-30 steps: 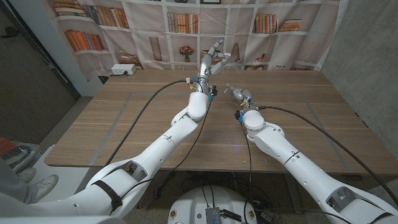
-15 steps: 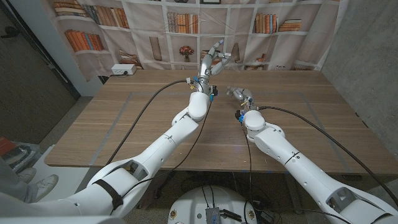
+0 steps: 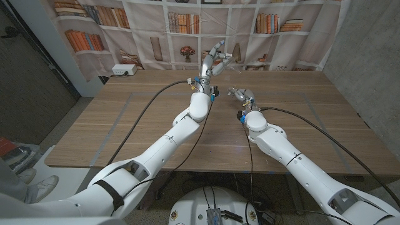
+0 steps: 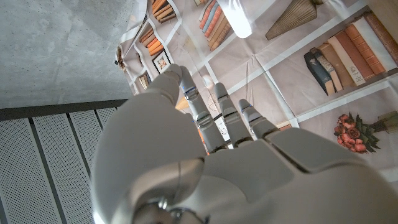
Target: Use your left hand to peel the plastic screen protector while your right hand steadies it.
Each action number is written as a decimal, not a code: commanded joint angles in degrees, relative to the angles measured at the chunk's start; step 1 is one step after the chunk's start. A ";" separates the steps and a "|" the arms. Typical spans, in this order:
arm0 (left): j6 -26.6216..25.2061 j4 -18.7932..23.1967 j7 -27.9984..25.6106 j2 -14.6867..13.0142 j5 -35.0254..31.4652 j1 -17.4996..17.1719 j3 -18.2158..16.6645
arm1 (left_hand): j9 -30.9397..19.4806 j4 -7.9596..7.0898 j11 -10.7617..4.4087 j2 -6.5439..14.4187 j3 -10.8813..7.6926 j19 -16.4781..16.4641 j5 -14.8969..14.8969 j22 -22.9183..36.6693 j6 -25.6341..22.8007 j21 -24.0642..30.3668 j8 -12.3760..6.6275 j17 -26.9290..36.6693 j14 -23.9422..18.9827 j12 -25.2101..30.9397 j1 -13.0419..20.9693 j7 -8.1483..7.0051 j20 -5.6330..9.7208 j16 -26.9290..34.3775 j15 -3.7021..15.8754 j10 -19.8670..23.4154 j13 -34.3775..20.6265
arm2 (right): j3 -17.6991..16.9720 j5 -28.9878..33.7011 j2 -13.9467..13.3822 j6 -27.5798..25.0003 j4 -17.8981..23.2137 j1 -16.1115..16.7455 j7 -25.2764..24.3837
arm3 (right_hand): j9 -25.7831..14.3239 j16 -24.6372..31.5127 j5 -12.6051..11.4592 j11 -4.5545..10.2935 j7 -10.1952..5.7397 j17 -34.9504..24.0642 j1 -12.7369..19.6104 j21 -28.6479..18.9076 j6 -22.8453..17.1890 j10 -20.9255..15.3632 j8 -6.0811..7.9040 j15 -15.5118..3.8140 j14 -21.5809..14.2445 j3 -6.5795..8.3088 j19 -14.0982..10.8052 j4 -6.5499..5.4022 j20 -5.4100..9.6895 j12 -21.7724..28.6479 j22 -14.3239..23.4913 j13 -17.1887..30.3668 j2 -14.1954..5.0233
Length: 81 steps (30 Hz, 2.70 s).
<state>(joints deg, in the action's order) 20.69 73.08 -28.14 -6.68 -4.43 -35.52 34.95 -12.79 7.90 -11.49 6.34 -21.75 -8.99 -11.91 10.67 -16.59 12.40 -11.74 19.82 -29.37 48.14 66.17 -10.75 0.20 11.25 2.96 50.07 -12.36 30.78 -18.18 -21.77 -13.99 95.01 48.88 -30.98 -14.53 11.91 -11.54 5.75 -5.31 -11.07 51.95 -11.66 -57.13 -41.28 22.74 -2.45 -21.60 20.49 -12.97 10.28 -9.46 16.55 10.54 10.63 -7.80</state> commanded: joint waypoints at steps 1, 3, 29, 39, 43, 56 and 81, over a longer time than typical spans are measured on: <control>1.51 -0.54 0.15 -0.07 0.21 0.41 -0.21 | -0.10 0.01 -0.33 -0.08 -0.55 -0.01 0.00 0.03 -0.27 -0.22 -0.22 0.06 -0.51 0.27 0.45 0.00 0.12 0.13 10.07 0.10 -0.21 | -0.33 -1.27 0.23 -0.07 -0.23 0.15 0.43 | -0.43 0.17 -0.42 0.11 0.72 -0.18 1.16 -0.40 -0.08 -0.28 0.62 -2.62 -0.71 0.62 -0.28 0.05 0.28 0.19 0.28 0.13 0.18; 1.77 -0.57 0.07 -0.06 0.19 0.34 -0.19 | -0.10 0.04 -0.32 -0.11 -0.57 -0.02 0.00 0.03 -0.34 -0.22 -0.25 0.05 -0.46 0.27 0.49 -0.03 0.16 0.10 10.11 0.10 -0.19 | -0.28 -1.23 0.17 -0.20 -0.23 0.13 0.33 | -0.80 0.80 -0.64 0.07 0.81 -0.25 1.74 -0.46 -0.16 -0.40 0.81 -3.92 -2.41 0.68 -0.43 -0.10 0.06 0.11 0.28 0.13 0.23; 7.54 2.43 -1.70 -1.05 -0.55 -0.20 -0.25 | -0.09 -0.02 -0.31 -0.09 -0.64 -0.04 0.02 0.04 -0.28 -0.23 -0.23 0.07 -0.40 0.22 0.42 -0.06 0.23 0.11 10.05 -0.15 0.13 | -1.83 -4.79 0.98 -2.53 -2.90 -0.44 -0.85 | -1.72 0.62 -1.36 0.03 1.60 -0.32 2.78 -0.53 -0.26 -0.57 1.24 -3.97 -2.80 0.74 -0.70 -0.38 0.15 -0.16 0.29 0.12 0.68; 12.44 7.47 0.14 -5.17 3.99 -3.23 -2.71 | -0.09 -0.01 -0.31 -0.09 -0.69 -0.05 0.02 0.03 -0.30 -0.23 -0.25 0.07 -0.35 0.37 0.43 -0.06 0.24 0.10 10.08 -0.08 0.08 | -0.51 -3.14 0.95 -5.73 -0.27 -1.08 -3.15 | -1.99 0.63 -1.50 -0.01 1.60 -0.33 2.83 -0.57 -0.37 -0.78 1.39 -3.95 -3.12 0.73 -0.84 -0.55 0.33 -0.18 0.29 0.12 0.82; 12.30 11.94 -1.19 -7.82 2.86 -6.13 -4.32 | -0.09 -0.03 -0.31 -0.10 -0.67 -0.06 0.03 0.03 -0.28 -0.23 -0.24 0.10 -0.36 0.40 0.40 -0.05 0.25 0.14 10.09 -0.10 0.10 | -0.36 -1.85 1.05 -5.98 0.84 -0.93 -4.90 | -2.08 0.62 -1.55 -0.02 1.48 -0.30 2.82 -0.61 -0.37 -0.85 1.43 -3.99 -3.28 0.75 -0.96 -0.59 0.32 -0.18 0.29 0.12 0.90; 10.31 19.49 -0.80 -12.71 4.27 -11.25 -6.38 | -0.09 -0.04 -0.33 -0.12 -0.69 -0.06 0.04 0.04 -0.31 -0.24 -0.26 0.09 -0.34 0.46 0.37 -0.15 0.26 0.13 10.04 -0.11 0.13 | -1.00 0.57 1.12 -4.77 4.86 2.17 -8.78 | -2.50 0.44 -1.72 0.15 1.24 -0.28 2.47 -0.71 -0.60 -0.97 1.68 -4.25 -3.55 0.69 -1.33 -0.92 0.53 -0.31 0.28 0.12 1.26; 4.45 26.48 -9.04 -16.87 -0.47 -17.84 -10.51 | -0.08 -0.02 -0.33 -0.22 -0.70 -0.20 0.08 0.03 -0.49 -0.20 -0.34 0.09 -0.33 0.51 0.32 -0.10 0.62 0.14 10.05 -0.13 0.29 | -3.09 -0.73 -1.26 2.40 3.28 1.98 -2.52 | -3.61 -0.03 -1.80 0.52 0.59 -0.54 2.39 -1.56 -0.25 -0.02 1.90 -5.06 -2.94 0.30 -4.04 -1.16 3.25 -1.18 0.40 0.10 1.39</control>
<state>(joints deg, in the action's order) 28.10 97.07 -32.93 -21.89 -1.58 -50.88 26.21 -12.80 7.75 -11.39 6.34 -22.08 -9.31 -11.73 10.69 -16.59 12.40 -11.74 19.82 -29.37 48.27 66.17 -10.75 0.51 11.24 2.95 49.78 -12.00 28.48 -18.14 -22.20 -12.47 98.82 51.13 -35.27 -17.97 11.85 -13.19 6.37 -4.43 -11.34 53.88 -12.98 -57.41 -41.47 24.49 -2.54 -24.75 21.02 -16.88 9.24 -6.65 15.44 10.81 10.65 -6.74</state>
